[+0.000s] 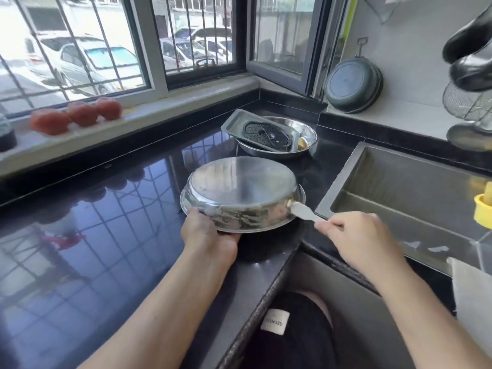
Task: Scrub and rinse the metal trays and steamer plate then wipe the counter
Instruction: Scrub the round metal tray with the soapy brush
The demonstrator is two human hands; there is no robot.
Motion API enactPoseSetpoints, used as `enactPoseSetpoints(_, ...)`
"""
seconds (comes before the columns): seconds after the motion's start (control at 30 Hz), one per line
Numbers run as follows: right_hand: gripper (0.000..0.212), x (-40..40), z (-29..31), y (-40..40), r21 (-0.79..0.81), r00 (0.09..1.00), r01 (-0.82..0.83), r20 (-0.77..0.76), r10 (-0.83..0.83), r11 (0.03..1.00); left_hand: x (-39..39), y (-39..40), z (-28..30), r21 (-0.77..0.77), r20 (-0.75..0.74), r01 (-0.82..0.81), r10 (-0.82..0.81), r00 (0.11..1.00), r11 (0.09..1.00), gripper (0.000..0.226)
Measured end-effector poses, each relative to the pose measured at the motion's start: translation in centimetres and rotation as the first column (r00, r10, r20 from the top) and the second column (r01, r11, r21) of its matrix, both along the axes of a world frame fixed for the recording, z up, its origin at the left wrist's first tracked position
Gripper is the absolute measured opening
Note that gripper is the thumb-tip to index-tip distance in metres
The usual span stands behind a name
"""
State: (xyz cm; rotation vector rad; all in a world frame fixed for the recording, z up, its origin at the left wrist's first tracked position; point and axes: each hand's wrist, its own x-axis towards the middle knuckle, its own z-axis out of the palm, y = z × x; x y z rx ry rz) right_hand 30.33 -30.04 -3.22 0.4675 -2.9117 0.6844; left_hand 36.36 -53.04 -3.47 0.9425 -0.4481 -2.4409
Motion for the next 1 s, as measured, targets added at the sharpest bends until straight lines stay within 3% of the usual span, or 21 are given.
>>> enactPoseSetpoints(0.2, 0.043, 3.9, 0.2, -4.4, 0.066, 0.966, -0.256, -0.013, 0.257, 0.964, -0.3, 0.9, -0.2, 0.022, 0.02, 0.079, -0.08, 0.997, 0.997, 0.04)
enactPoseSetpoints(0.5, 0.055, 3.1, 0.5, 0.3, 0.137, 0.997, -0.071, 0.033, 0.067, 0.988, -0.5, 0.9, -0.6, 0.006, 0.004, 0.121, -0.121, 0.993, 0.993, 0.041)
enactPoseSetpoints(0.7, 0.044, 6.2, 0.5, -5.3, 0.15, 0.981, -0.18, -0.04, 0.188, 0.972, -0.4, 1.2, -1.0, -0.013, 0.026, 0.17, -0.17, 0.985, 0.985, 0.04)
enactPoseSetpoints(0.8, 0.045, 6.6, 0.5, -5.9, 0.11, 0.978, -0.171, -0.099, 0.182, 0.979, -0.4, 1.1, -0.8, -0.003, 0.002, 0.172, -0.172, 0.985, 0.985, 0.043)
enactPoseSetpoints(1.0, 0.052, 4.9, -0.6, -2.4, -0.067, 0.998, 0.035, -0.049, -0.039, 0.997, -0.3, 1.2, -0.9, -0.031, 0.02, 0.113, -0.113, 0.993, 0.993, 0.042)
